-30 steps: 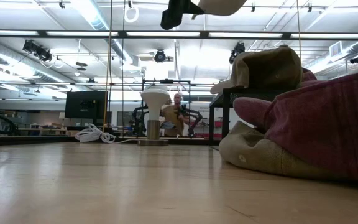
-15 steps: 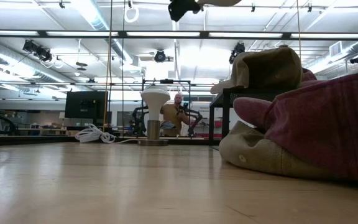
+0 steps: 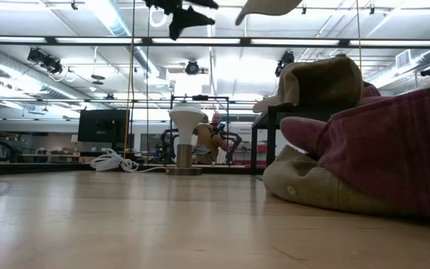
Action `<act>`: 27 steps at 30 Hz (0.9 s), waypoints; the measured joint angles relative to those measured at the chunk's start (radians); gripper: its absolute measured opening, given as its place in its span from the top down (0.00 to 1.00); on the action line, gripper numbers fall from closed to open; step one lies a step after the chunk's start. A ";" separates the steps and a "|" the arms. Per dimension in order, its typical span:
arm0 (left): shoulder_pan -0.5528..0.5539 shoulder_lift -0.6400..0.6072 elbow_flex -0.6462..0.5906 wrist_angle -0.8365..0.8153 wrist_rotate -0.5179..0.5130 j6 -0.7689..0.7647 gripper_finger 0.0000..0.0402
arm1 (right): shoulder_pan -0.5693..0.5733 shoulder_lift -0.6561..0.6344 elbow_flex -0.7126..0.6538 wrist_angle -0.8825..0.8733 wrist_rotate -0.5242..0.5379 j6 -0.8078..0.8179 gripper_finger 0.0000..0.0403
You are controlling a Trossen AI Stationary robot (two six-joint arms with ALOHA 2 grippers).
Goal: Pick & Place hat
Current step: Stack the left brown hat on the brown hat on the black shelf
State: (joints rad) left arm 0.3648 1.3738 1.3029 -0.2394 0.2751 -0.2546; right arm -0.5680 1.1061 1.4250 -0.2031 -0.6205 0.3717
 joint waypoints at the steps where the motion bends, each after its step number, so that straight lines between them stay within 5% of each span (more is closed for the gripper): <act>1: 0.011 0.013 0.001 0.008 0.075 -0.051 0.54 | 0.003 0.000 0.000 0.000 0.000 -0.010 0.99; 3: 0.020 0.051 0.000 0.010 0.178 -0.118 0.54 | 0.011 0.000 0.000 -0.001 0.002 -0.025 0.99; 11: 0.017 0.172 -0.002 0.168 0.308 -0.294 0.54 | 0.013 0.000 0.000 -0.027 0.002 -0.069 0.99; 19: 0.065 0.174 -0.001 0.338 0.331 -0.451 0.54 | 0.013 -0.002 0.000 -0.112 0.002 -0.169 0.99; 27: 0.057 0.174 -0.001 0.336 0.299 -0.502 0.54 | 0.013 -0.005 0.000 -0.076 0.002 -0.179 0.99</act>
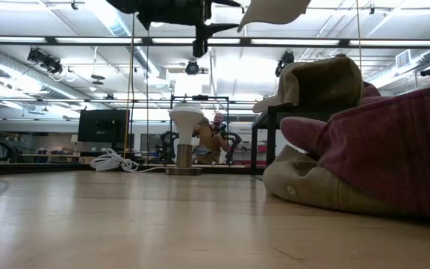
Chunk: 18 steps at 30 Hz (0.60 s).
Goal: Pick & Place hat
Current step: Stack the left brown hat on the brown hat on the black shelf
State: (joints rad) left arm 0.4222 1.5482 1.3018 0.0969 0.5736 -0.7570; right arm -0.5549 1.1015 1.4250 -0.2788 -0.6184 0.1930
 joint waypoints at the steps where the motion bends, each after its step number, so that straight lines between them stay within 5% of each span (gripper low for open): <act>1: 0.001 0.000 0.000 -0.002 0.000 -0.005 0.54 | 0.000 -0.003 0.000 0.008 0.000 0.001 0.99; 18: -0.028 0.000 0.000 0.076 -0.068 0.028 0.54 | 0.000 -0.002 0.000 0.082 0.000 0.004 0.99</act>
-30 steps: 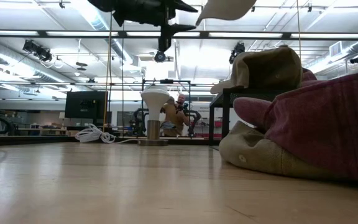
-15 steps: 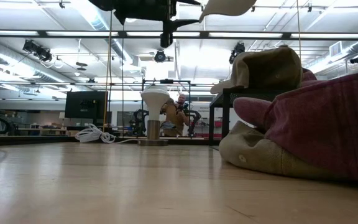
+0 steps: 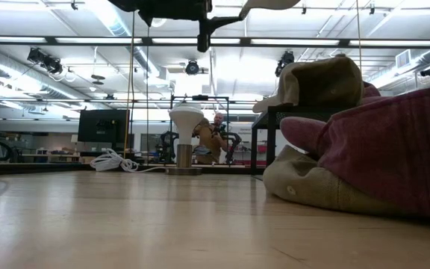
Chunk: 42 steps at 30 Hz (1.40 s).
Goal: Pick & Place hat
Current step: Stack the left brown hat on the brown hat on the black shelf
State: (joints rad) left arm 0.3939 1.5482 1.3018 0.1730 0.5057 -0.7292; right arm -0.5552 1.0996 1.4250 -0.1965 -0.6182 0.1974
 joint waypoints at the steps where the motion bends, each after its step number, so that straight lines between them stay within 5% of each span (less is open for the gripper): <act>1: -0.002 0.000 0.000 0.000 0.000 0.000 0.54 | 0.000 0.000 0.000 0.008 -0.001 0.000 0.99; 19: -0.079 0.000 0.000 0.286 -0.015 0.009 0.57 | 0.000 -0.002 0.000 0.109 -0.054 0.003 0.99; 23: -0.079 0.000 0.000 0.288 -0.018 0.034 0.68 | 0.000 -0.002 0.000 0.108 -0.054 0.003 0.99; 28: -0.070 -0.003 0.000 0.287 -0.011 0.045 0.94 | -0.001 -0.009 0.000 0.095 -0.086 0.003 0.99; 30: -0.058 -0.011 0.000 0.285 0.014 0.048 0.96 | -0.001 -0.021 0.000 0.077 -0.130 -0.018 0.98; 35: -0.017 -0.047 0.000 0.236 0.043 0.047 0.96 | -0.015 -0.060 0.000 -0.015 -0.138 -0.103 0.91; 42: 0.032 -0.072 0.000 0.131 0.152 -0.021 0.96 | -0.017 -0.086 0.000 -0.175 0.041 -0.334 0.72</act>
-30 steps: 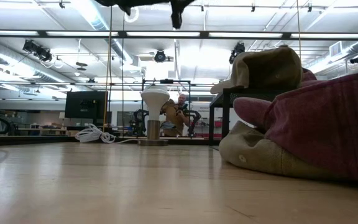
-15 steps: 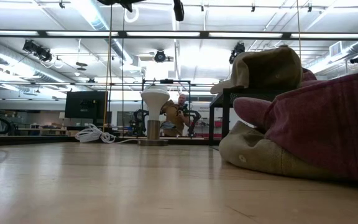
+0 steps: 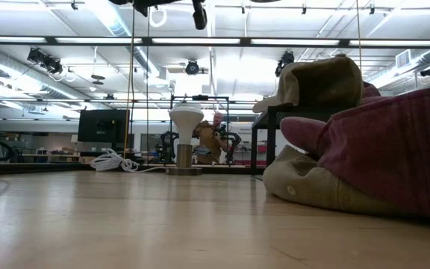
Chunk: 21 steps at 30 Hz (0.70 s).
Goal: Pick & Place hat
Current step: Stack the left brown hat on the brown hat on the black shelf
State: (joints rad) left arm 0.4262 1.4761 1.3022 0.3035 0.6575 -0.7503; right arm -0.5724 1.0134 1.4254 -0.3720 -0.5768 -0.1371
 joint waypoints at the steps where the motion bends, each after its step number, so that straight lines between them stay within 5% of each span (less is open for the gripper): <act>1: 0.002 0.000 0.000 -0.028 0.008 -0.006 0.96 | 0.000 0.000 0.000 -0.019 0.013 -0.032 0.68; 6: 0.013 0.000 0.000 -0.129 0.013 -0.038 0.97 | 0.000 0.005 0.000 -0.150 0.048 -0.195 0.48; 14: 0.016 -0.006 0.000 -0.184 0.002 -0.051 0.96 | 0.000 0.005 0.000 -0.343 0.360 -0.350 0.19; 21: 0.025 -0.012 0.000 -0.199 -0.002 -0.050 0.96 | 0.000 -0.006 0.000 -0.370 0.403 -0.375 0.04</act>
State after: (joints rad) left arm 0.4512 1.4639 1.3019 0.1047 0.6553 -0.8005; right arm -0.5720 1.0072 1.4254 -0.7417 -0.1734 -0.5124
